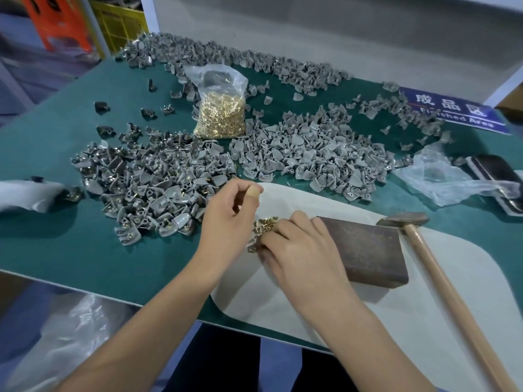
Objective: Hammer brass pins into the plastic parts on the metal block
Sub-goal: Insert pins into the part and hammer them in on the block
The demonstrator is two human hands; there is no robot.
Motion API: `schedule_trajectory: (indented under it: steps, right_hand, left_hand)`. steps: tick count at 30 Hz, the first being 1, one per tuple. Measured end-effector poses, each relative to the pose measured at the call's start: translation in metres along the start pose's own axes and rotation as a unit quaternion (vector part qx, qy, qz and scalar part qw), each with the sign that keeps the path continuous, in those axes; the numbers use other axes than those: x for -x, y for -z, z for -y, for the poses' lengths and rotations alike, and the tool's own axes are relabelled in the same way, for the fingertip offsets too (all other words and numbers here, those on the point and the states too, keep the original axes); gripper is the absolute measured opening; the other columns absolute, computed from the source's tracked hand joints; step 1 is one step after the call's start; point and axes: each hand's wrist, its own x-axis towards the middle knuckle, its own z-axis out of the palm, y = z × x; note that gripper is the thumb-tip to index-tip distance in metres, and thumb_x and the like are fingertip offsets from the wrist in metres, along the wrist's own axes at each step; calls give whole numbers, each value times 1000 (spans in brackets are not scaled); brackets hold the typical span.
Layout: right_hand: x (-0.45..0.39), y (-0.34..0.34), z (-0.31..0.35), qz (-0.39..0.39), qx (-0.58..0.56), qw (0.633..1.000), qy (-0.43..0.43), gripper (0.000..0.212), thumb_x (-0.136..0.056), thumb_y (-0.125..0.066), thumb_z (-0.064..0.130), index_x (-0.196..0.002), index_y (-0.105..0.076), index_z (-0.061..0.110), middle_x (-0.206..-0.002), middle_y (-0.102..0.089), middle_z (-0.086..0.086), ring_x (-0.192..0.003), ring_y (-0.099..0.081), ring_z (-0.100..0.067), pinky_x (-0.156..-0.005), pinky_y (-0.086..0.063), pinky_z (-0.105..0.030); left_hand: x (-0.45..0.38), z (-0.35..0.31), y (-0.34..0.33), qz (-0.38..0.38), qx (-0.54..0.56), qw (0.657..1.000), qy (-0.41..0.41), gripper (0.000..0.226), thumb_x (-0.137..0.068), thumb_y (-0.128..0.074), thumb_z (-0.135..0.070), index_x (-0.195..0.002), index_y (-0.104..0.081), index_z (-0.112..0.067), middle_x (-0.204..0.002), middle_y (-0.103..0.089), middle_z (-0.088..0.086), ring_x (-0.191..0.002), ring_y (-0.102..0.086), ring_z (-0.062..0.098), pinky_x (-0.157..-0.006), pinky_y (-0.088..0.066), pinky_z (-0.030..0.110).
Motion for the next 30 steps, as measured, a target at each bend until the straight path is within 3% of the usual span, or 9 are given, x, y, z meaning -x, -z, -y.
schedule_trajectory:
  steps: [6,10,13,15,17,20,23,25,30]
  right_hand:
    - [2,4,0,12,-43,999,-18,10,-91,-69,33,-88,-74,26,-88,-66,7,-91,-60,-24,-80,-46,-37]
    - [5,13,-7,-7,-146,988,-55,3,-88,-66,26,-89,-67,24,-90,-62,9,-90,-54,-20,-83,-42,-36]
    - [0,20,-25,-44,-206,972,-102,3,-85,-64,22,-87,-62,22,-85,-58,14,-84,-53,-14,-79,-45,-37]
    - [-4,23,-39,-61,-241,959,-136,8,-85,-64,21,-85,-58,26,-80,-53,19,-79,-49,-6,-72,-42,-31]
    - [-11,26,-52,-71,-286,942,-163,8,-84,-60,27,-84,-55,33,-81,-55,18,-82,-53,-6,-69,-44,-27]
    - [-26,28,-67,-88,-314,930,-167,2,-84,-53,37,-83,-55,36,-88,-60,16,-84,-58,-9,-69,-47,-26]
    - [-45,27,-76,-88,-322,929,-160,8,-87,-60,28,-83,-58,35,-85,-62,15,-80,-59,-9,-66,-48,-23]
    - [-52,26,-81,-82,-315,931,-164,14,-88,-63,24,-82,-58,36,-84,-63,17,-78,-59,-9,-65,-48,-24]
    - [-61,13,-85,-54,-344,922,-166,8,-88,-62,27,-86,-63,34,-85,-65,17,-77,-62,-7,-68,-55,-36]
  left_hand:
    - [-1,0,-2,5,-4,1000,-10,16,-102,-55,-25,-93,-65,-33,-85,-67,-14,-78,-64,6,-67,-50,19]
    - [-2,-2,-2,7,-22,1000,-19,14,-102,-57,-23,-96,-65,-33,-89,-67,-15,-84,-64,7,-75,-52,25]
    - [-18,-9,6,26,-114,992,-42,13,-99,-60,-26,-99,-63,-39,-90,-66,-20,-86,-60,4,-77,-51,25]
    - [-32,-11,16,1,-299,947,-115,10,-96,-62,-28,-104,-65,-34,-96,-64,-21,-95,-54,6,-86,-49,32]
    - [-44,-12,27,-17,-405,900,-162,14,-93,-65,-31,-107,-66,-31,-103,-64,-13,-105,-51,13,-92,-41,36]
    - [-56,-9,34,24,-498,858,-125,35,-92,-64,-40,-124,-62,-28,-123,-60,-4,-126,-44,22,-105,-34,42]
    - [-62,0,38,75,-573,811,-94,57,-94,-51,-55,-143,-45,-27,-146,-47,-1,-141,-33,25,-117,-25,45]
    - [-63,4,39,79,-584,803,-87,63,-94,-44,-61,-148,-39,-28,-151,-43,-1,-144,-32,25,-119,-22,45]
    - [-71,5,35,35,-595,798,-85,68,-88,-50,-58,-143,-45,-17,-145,-48,9,-139,-40,32,-116,-29,50]
